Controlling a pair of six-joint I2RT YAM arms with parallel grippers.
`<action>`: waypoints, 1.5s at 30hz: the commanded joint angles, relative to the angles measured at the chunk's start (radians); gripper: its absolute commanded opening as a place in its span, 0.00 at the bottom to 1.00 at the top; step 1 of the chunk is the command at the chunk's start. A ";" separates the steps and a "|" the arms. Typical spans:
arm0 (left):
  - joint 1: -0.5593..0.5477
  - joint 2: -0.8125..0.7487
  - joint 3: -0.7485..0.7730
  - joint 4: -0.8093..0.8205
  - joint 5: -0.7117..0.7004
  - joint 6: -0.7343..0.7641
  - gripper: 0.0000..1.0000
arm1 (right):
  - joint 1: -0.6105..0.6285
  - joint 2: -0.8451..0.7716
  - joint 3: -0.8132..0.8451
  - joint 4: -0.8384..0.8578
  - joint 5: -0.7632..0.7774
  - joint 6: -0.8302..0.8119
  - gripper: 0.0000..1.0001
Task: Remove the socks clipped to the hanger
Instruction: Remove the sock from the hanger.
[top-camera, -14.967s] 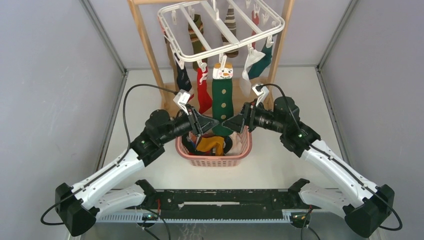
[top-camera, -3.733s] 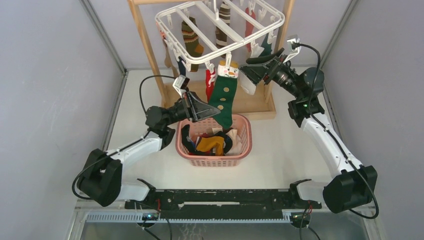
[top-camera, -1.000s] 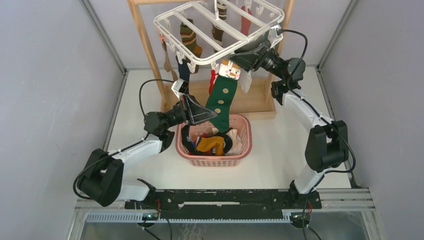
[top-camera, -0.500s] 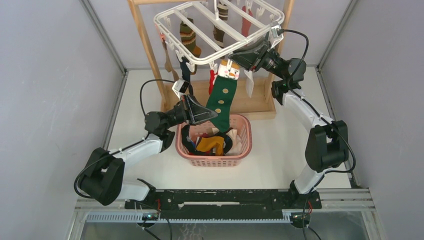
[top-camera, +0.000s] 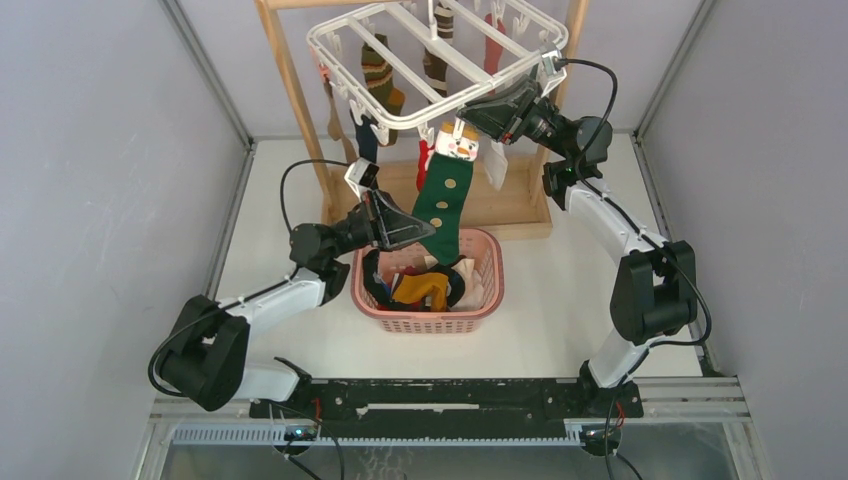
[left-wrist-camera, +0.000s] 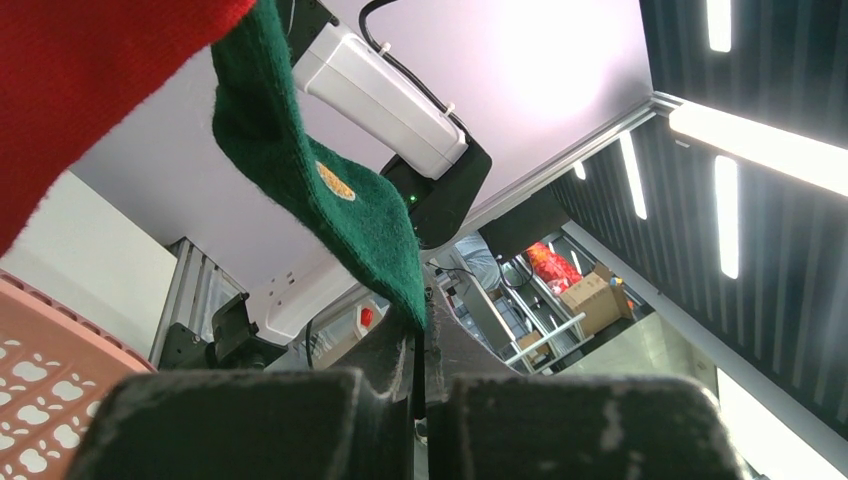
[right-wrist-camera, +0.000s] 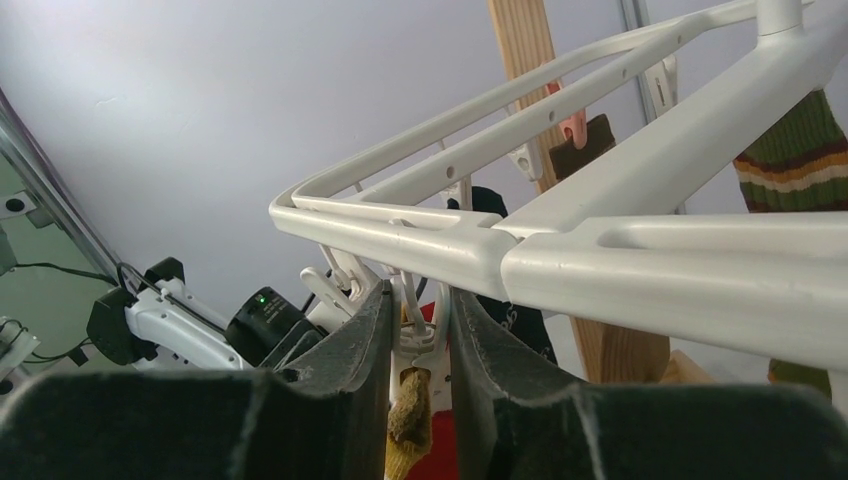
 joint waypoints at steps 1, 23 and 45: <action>0.005 -0.028 -0.019 0.066 0.014 -0.008 0.00 | 0.003 -0.038 0.038 0.010 0.004 -0.006 0.00; 0.005 -0.110 -0.131 0.061 0.011 0.001 0.00 | 0.009 -0.057 0.044 -0.071 0.018 -0.039 0.01; 0.002 -0.073 -0.151 0.056 0.002 0.032 0.00 | -0.001 -0.201 -0.059 -0.403 0.055 -0.235 0.63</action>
